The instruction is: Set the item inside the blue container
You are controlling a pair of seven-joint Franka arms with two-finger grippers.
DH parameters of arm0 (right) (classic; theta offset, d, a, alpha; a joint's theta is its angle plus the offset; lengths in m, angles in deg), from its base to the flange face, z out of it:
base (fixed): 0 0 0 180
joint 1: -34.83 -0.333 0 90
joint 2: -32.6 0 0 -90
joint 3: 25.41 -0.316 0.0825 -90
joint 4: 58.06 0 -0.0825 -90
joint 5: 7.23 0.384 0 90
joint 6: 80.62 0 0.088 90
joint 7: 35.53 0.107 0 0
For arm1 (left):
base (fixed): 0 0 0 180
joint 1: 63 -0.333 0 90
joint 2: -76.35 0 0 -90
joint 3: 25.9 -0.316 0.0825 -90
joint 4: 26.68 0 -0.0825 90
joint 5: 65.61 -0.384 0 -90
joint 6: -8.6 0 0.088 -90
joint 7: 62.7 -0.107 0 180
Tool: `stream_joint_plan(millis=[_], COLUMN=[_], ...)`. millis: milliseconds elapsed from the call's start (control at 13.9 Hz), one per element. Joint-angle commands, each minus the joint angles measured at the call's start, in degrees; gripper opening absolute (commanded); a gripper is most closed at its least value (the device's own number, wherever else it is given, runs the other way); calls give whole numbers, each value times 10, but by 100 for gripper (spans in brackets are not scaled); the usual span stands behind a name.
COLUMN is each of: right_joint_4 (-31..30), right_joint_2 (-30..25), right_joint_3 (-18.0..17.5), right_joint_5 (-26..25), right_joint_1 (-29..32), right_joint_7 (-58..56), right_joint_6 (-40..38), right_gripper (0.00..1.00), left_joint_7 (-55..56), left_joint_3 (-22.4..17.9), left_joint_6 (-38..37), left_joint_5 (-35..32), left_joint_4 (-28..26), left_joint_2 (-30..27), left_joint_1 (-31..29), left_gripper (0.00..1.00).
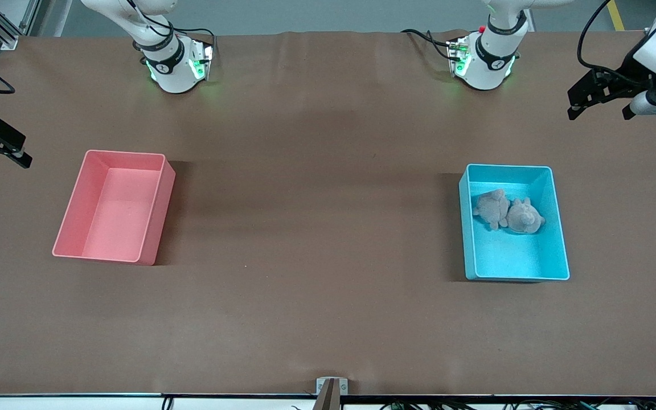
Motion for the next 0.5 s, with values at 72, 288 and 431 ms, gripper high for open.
stream_joint_plan(millis=[72,288,431], right_joint_4=[7,7,7], right_joint_2=[2,2,2], right_joint_3=[-8,-8,-8], right_joint_5=[-10,-10,-10], right_joint_1=[9,9,9], right_joint_7=[2,1,2], right_joint_6=[-6,-6,-6], right_gripper=[100,100,100], left_joint_7=[-4,-11,-12], left_joint_3=[26,23,23], left_joint_6=[10,9,8], left_joint_5=[16,20,29], left_joint_4=[-9,-5,0], left_joint_2=[-9,-10,-7], left_joint_1=[-34,-29,-31], left_gripper=[100,100,100])
